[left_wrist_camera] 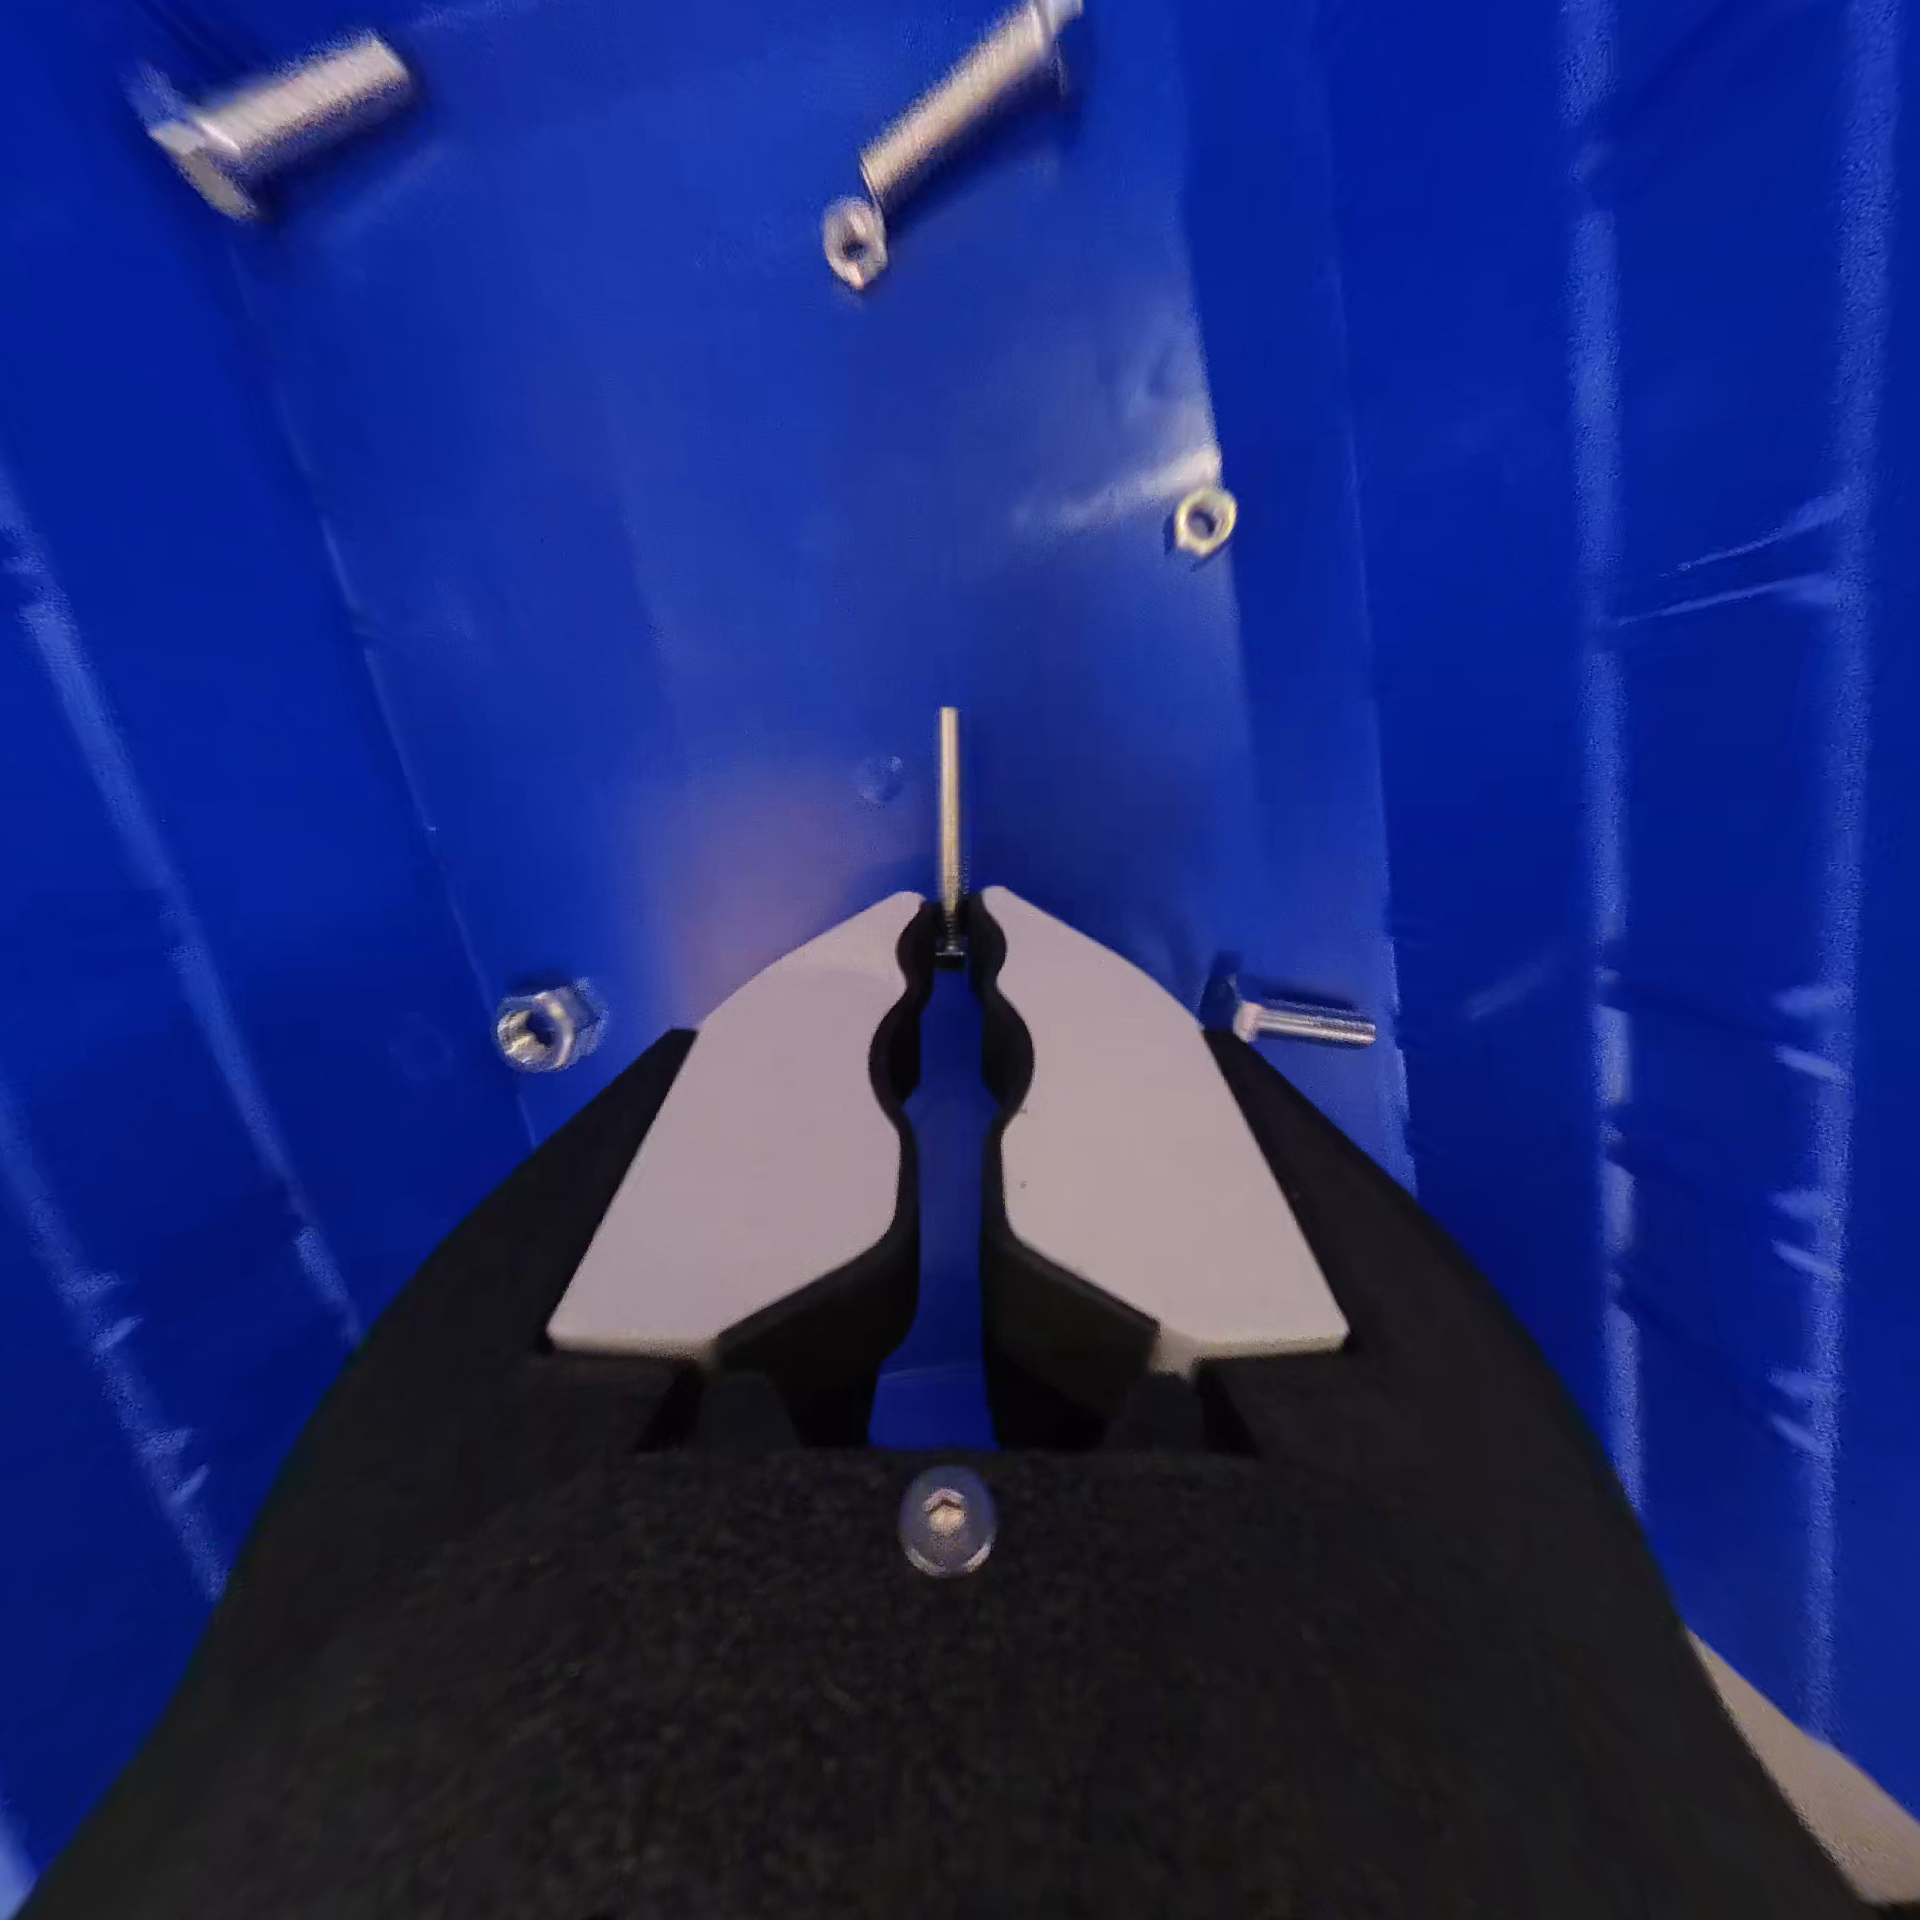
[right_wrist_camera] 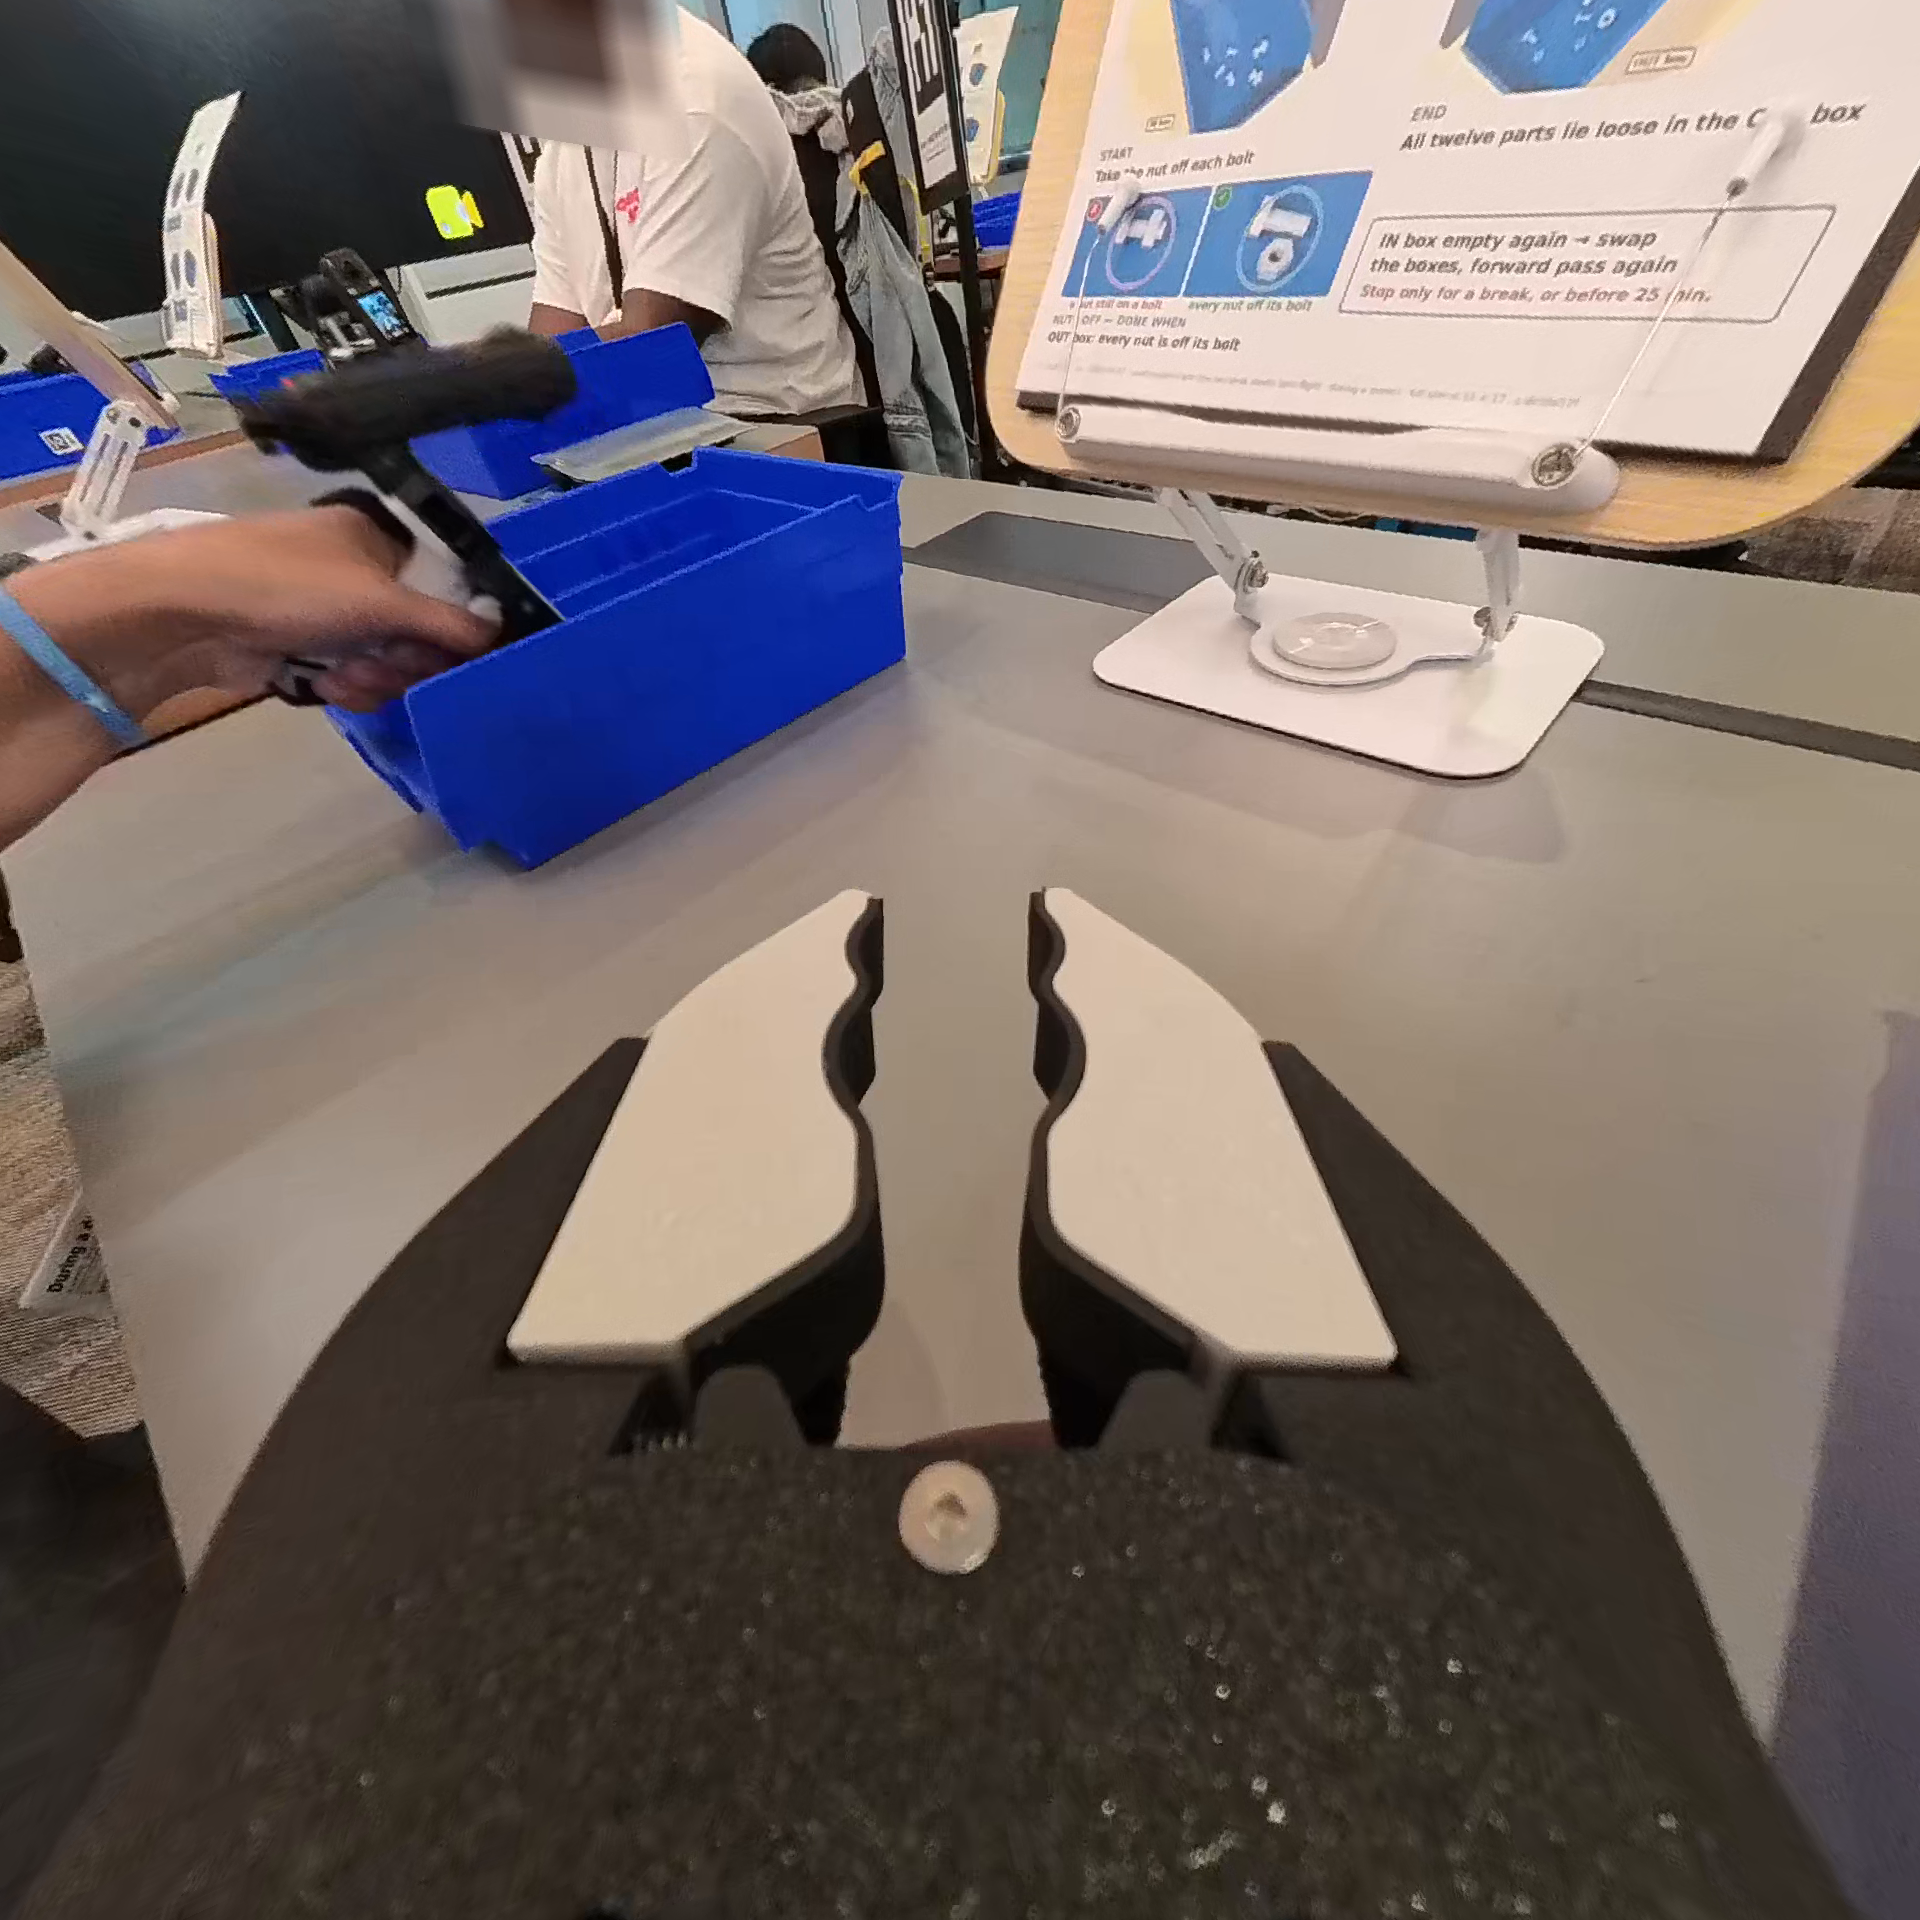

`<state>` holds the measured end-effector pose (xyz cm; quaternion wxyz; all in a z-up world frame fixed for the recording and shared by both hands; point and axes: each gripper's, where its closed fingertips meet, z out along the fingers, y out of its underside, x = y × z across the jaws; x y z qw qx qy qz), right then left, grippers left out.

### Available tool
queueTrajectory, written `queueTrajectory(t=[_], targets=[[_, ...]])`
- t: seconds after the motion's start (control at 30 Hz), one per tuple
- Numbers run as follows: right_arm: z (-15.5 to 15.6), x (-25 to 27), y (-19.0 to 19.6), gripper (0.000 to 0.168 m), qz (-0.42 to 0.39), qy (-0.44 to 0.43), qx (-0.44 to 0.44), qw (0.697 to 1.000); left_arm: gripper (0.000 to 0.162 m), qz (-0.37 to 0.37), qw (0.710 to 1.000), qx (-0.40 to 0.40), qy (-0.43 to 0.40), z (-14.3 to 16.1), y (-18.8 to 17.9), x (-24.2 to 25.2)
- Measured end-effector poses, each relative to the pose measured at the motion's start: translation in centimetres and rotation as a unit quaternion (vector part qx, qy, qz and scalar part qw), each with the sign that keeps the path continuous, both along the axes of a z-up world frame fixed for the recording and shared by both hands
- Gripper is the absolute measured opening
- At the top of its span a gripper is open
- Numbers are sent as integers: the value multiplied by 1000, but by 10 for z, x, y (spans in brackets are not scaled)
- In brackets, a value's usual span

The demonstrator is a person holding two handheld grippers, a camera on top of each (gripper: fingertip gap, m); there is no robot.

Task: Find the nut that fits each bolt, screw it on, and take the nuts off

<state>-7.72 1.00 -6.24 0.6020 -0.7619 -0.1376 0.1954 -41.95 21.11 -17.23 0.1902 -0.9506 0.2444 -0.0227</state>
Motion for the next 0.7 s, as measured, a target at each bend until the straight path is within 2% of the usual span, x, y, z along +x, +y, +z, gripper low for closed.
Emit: queueTrajectory(t=[0.03, 0.1, 0.17, 0.2, 0.27, 0.33, 0.4, 0.53, 0.7], targets=[[1, 1, -1, 26, -1, -3, 2, 1000, 6, 6, 1000, 22, -18, 15, -1, 1], [4, 4, -2, 26, -6, -7, 6, 1000, 5, 0, 994, 76, -77, 58, -9, 16], [5, 8, -2, 25, -9, -7, 6, 1000, 5, -36, 982, 109, -152, 101, -33, 48], [5, 10, -1, 25, -10, -7, 5, 1000, 5, -63, 974, 117, -182, 117, -48, 69], [6, 14, -1, 25, -12, -7, 4, 1000, 5, -123, 962, 107, -218, 131, -79, 113], [4, 16, 0, 25, -11, -12, -1, 1000, 5, -180, 954, 75, -227, 120, -108, 158], [2, 18, 0, 26, -11, -17, -7, 1000, 5, -221, 953, 40, -205, 91, -127, 198], [-3, 18, -2, 26, -7, -20, -23, 1000, 5, -269, 953, -20, -136, 26, -144, 256], [-27, 20, -3, 26, -9, -34, -68, 997, 5, -272, 956, -52, -96, -11, -141, 293]])
